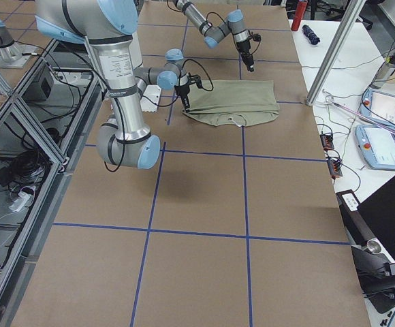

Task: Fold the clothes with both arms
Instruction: 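Lower the right gripper to the shirt's near side edge and grasp it, then fold the grasped side edge over the shirt toward the left gripper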

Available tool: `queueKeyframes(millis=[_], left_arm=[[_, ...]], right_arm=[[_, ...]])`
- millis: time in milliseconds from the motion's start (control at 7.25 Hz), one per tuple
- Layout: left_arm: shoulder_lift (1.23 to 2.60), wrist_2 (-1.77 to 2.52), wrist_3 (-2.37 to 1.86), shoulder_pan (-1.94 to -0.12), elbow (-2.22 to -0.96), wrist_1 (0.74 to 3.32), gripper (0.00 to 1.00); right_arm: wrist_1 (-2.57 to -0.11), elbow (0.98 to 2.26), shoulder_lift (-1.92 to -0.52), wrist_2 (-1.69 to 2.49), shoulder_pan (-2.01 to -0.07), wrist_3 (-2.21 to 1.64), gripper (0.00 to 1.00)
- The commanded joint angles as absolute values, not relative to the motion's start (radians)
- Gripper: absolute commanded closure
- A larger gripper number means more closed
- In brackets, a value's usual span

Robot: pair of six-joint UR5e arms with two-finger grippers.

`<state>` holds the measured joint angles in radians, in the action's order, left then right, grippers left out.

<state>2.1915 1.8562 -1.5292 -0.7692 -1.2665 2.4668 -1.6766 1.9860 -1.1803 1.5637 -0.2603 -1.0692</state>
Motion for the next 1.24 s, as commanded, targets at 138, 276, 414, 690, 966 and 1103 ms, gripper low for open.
queueKeyframes(millis=[138, 276, 414, 690, 966, 1103], left_arm=[[2.192, 1.855, -1.535, -0.769, -1.267, 2.467, 0.46], [2.194, 1.855, -1.551, -0.769, -1.267, 2.467, 0.46], [2.194, 1.855, -1.552, -0.769, -1.267, 2.467, 0.46], [2.188, 1.861, -1.551, -0.77, -1.304, 2.465, 0.46], [2.12, 1.914, -1.565, -0.776, -1.443, 2.464, 0.46], [2.103, 1.916, -1.565, -0.776, -1.466, 2.464, 0.46]], right_arm=[[-1.677, 1.993, -1.204, 1.562, -0.253, -1.078, 0.5], [-1.677, 1.996, -1.204, 1.563, -0.255, -1.081, 0.01], [-1.677, 2.009, -1.204, 1.566, -0.256, -1.081, 0.0], [-1.678, 1.999, -1.165, 1.568, -0.326, -1.063, 0.0], [-1.678, 1.842, -1.024, 1.568, -0.426, -0.995, 0.0], [-1.674, 1.759, -0.965, 1.568, -0.457, -0.948, 0.0]])
